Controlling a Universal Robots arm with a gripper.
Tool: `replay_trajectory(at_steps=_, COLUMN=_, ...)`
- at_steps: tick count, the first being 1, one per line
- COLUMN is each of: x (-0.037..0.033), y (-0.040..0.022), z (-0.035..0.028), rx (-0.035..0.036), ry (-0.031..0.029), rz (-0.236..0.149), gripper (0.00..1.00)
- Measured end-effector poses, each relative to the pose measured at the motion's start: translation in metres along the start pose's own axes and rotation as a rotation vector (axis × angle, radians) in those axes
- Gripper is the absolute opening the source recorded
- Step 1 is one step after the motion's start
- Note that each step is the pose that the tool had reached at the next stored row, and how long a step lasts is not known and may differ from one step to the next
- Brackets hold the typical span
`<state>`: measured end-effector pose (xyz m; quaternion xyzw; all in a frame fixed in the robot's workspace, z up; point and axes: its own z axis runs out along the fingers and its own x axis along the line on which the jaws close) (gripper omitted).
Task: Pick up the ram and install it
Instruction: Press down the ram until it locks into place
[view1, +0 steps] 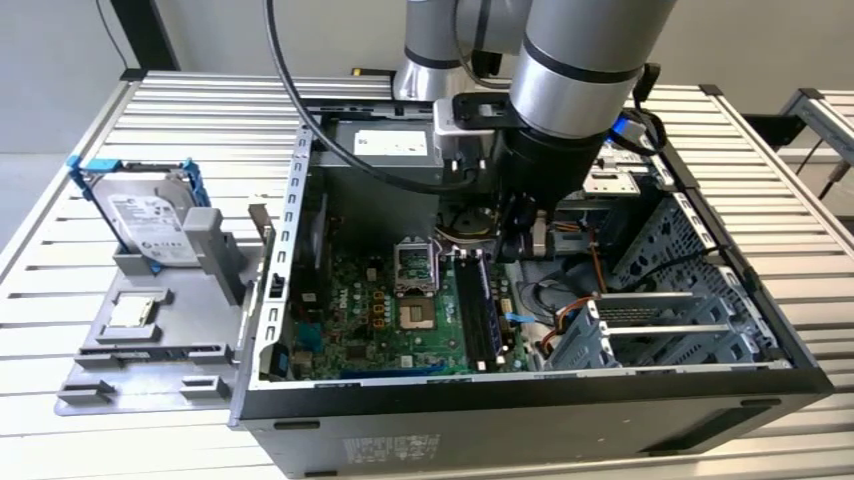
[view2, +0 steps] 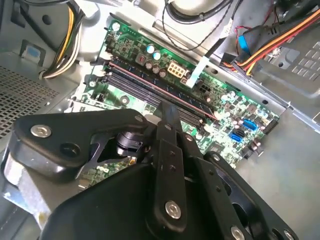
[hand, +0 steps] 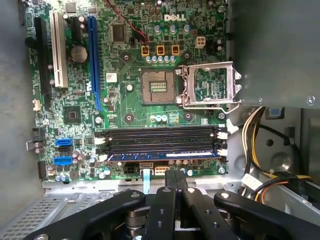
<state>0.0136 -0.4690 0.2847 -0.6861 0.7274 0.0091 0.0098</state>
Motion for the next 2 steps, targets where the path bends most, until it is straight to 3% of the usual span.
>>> replay_trajectory(at_steps=2, x=0.0000, y=0.0000, z=0.0000, rx=0.0000, ry=-0.0001, rz=0.000, gripper=0.00)
